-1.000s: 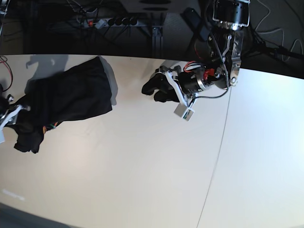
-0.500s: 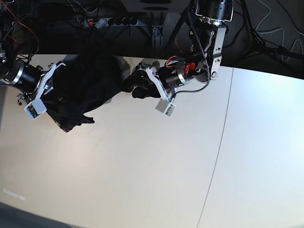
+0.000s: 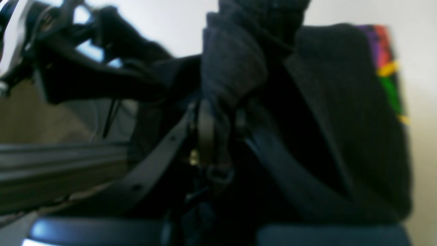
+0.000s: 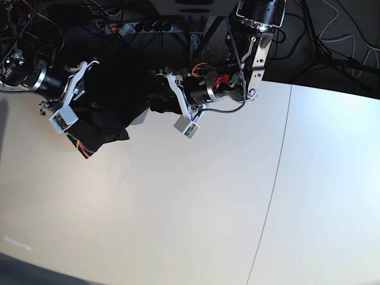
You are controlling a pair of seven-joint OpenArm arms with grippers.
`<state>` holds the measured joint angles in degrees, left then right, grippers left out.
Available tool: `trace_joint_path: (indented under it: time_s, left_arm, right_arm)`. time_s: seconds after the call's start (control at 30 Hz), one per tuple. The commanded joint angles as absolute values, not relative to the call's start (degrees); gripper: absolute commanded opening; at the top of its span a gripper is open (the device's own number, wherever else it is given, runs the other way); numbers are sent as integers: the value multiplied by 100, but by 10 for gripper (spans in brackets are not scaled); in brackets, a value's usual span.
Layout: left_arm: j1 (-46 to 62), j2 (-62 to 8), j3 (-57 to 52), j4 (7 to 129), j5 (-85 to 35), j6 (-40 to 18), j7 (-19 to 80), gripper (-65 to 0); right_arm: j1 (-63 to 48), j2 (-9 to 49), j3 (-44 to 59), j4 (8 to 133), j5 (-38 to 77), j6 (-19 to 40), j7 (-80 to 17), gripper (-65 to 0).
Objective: Fold the T-shirt properly
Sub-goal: 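Carry the folded end with the left gripper onto the strip's other end, then hold the bundle with both grippers and press the folds together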
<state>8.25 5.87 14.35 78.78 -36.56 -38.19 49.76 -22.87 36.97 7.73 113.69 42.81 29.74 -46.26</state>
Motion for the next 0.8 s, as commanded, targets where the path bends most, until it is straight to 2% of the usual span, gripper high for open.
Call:
trace_joint_path:
  time_s: [0.0, 0.13, 0.17, 0.27, 0.3, 0.33, 0.77]
  left_arm:
    - [939, 572, 1446, 7752, -3529, -3669, 5387, -308]
    - [937, 572, 1446, 7752, -3529, -3669, 5387, -308]
    - [937, 572, 1446, 7752, -3529, -3669, 5387, -307]
    - [937, 572, 1446, 7752, -3527, -3669, 5382, -307]
    - [937, 572, 1446, 7752, -3527, -3669, 5382, -308]
    - [937, 572, 1446, 7752, -3527, -3669, 5382, -307]
    - [707, 567, 1363, 7778, -3538, -3667, 5382, -313]
  right_arm:
    - [-2255, 3776, 663, 11467, 4285, 3234, -4499, -650]
    - [-2255, 3776, 34, 11463, 3924, 3234, -4488, -650]
    - [-2255, 3776, -99, 11463, 3795, 3234, -4477, -592]
    - [-2239, 3776, -375, 11463, 3485, 3232, -4453, -300]
    - [-2237, 3778, -405, 11463, 3444, 3229, -4359, -237]
    - [-2228, 3776, -405, 11465, 3428, 3223, -4276, -208]
    - [-1243, 3795, -21, 11465, 3343, 3212, -4182, -211]
